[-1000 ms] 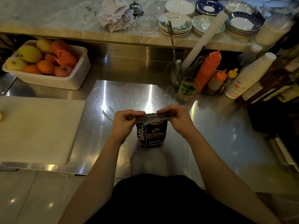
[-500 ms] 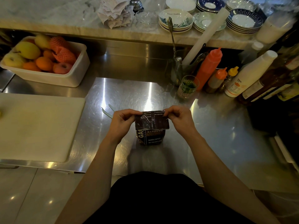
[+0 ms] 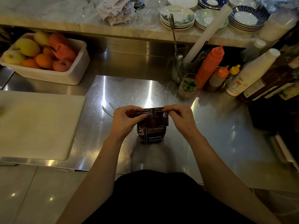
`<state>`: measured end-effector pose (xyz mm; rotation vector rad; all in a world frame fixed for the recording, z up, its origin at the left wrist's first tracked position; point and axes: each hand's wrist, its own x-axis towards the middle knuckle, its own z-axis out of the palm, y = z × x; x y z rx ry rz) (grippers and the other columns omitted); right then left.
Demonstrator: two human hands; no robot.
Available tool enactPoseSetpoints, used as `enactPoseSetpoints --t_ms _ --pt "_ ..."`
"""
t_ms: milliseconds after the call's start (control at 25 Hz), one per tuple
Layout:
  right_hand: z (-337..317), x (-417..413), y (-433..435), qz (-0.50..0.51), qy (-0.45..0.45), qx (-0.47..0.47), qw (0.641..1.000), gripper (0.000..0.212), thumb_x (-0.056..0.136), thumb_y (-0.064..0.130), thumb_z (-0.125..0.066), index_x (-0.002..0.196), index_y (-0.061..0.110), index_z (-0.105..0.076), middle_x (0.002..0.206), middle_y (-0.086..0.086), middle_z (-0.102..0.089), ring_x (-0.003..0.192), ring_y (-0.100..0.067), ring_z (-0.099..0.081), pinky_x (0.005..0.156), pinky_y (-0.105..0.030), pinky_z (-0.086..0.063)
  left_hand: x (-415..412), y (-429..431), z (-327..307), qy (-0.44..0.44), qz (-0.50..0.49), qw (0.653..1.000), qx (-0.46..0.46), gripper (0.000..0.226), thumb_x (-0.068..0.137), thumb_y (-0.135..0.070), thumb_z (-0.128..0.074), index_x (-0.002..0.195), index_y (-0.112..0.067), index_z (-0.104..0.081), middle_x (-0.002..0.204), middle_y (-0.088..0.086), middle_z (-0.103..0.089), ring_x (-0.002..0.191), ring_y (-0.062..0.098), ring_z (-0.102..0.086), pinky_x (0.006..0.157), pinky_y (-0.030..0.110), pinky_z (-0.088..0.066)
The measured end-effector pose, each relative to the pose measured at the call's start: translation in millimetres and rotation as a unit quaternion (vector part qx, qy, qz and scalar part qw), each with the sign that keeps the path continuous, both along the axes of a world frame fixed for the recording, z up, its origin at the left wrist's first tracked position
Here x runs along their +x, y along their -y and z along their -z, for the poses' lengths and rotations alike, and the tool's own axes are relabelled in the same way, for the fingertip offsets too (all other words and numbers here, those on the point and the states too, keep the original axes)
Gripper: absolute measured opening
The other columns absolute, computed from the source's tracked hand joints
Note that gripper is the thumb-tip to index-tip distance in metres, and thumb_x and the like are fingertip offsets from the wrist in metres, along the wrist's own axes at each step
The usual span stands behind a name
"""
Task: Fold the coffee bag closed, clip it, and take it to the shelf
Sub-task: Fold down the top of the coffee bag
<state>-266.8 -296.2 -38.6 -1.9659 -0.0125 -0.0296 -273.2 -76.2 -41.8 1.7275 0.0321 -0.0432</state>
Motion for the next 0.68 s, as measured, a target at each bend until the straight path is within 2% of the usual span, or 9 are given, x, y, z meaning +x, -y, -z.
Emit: enactPoseSetpoints --t_ms 120,240,360,440,520,680 --pt "-0.7 -0.7 -6.2 -0.017 -0.001 0.004 1.0 0.017 0.085 0.007 -0.067 0.095 0.021 -0.072 0.089 0.007 -0.071 0.087 -0.006 -0.068 0.081 -0.019 -0.054 2.7 2.2 0.3 0.006 -0.003 1.0 0.022 0.017 0.074 -0.002 -0.082 0.088 -0.01 -0.076 0.085 0.005 -0.077 0.079 0.014 -0.075 0.074 0.022 -0.059" --pt "0.8 0.3 -12.7 -0.018 0.009 -0.029 0.999 0.024 0.083 0.011 -0.072 0.1 0.028 -0.067 0.085 0.012 -0.066 0.086 -0.005 -0.066 0.082 -0.02 -0.054 2.0 4.3 0.5 0.012 0.004 0.999 0.035 0.016 0.075 0.001 -0.081 0.084 -0.01 -0.073 0.081 0.002 -0.074 0.076 0.01 -0.073 0.071 0.02 -0.057" --pt "4.9 0.3 -15.7 -0.002 0.04 -0.076 0.996 0.021 0.082 0.009 -0.071 0.085 0.029 -0.067 0.082 0.023 -0.06 0.082 0.002 -0.062 0.076 -0.016 -0.05 2.2 4.6 -1.6 0.027 0.021 0.997 0.062 0.025 0.077 0.001 -0.079 0.094 -0.015 -0.069 0.083 -0.003 -0.073 0.081 0.005 -0.072 0.075 0.016 -0.056" --pt "7.2 2.3 -16.3 0.004 0.054 -0.098 0.994 0.019 0.081 0.007 -0.071 0.082 0.026 -0.067 0.08 0.021 -0.058 0.079 0.001 -0.061 0.073 -0.016 -0.049 4.4 6.4 -4.2 0.051 0.053 0.991 0.109 0.029 0.081 -0.003 -0.076 0.104 -0.019 -0.07 0.087 -0.006 -0.072 0.087 0.001 -0.069 0.082 0.012 -0.052" --pt "8.1 3.8 -17.7 -0.001 0.06 -0.108 0.992 0.016 0.08 0.006 -0.071 0.081 0.022 -0.068 0.079 0.018 -0.058 0.078 -0.001 -0.06 0.072 -0.017 -0.049 6.6 11.3 -7.0 0.072 0.075 0.982 0.156 0.021 0.084 -0.01 -0.074 0.102 -0.02 -0.073 0.089 -0.009 -0.07 0.089 -0.003 -0.066 0.08 0.008 -0.049" --pt "3.7 3.9 -13.1 -0.036 0.055 -0.1 0.993 0.019 0.08 0.007 -0.072 0.08 0.025 -0.068 0.079 0.02 -0.058 0.079 0.001 -0.06 0.072 -0.01 -0.046 8.1 18.2 -10.1 0.07 0.079 0.98 0.167 0.007 0.086 -0.015 -0.073 0.091 -0.018 -0.077 0.08 -0.02 -0.068 0.079 -0.011 -0.065 0.073 0.007 -0.049"
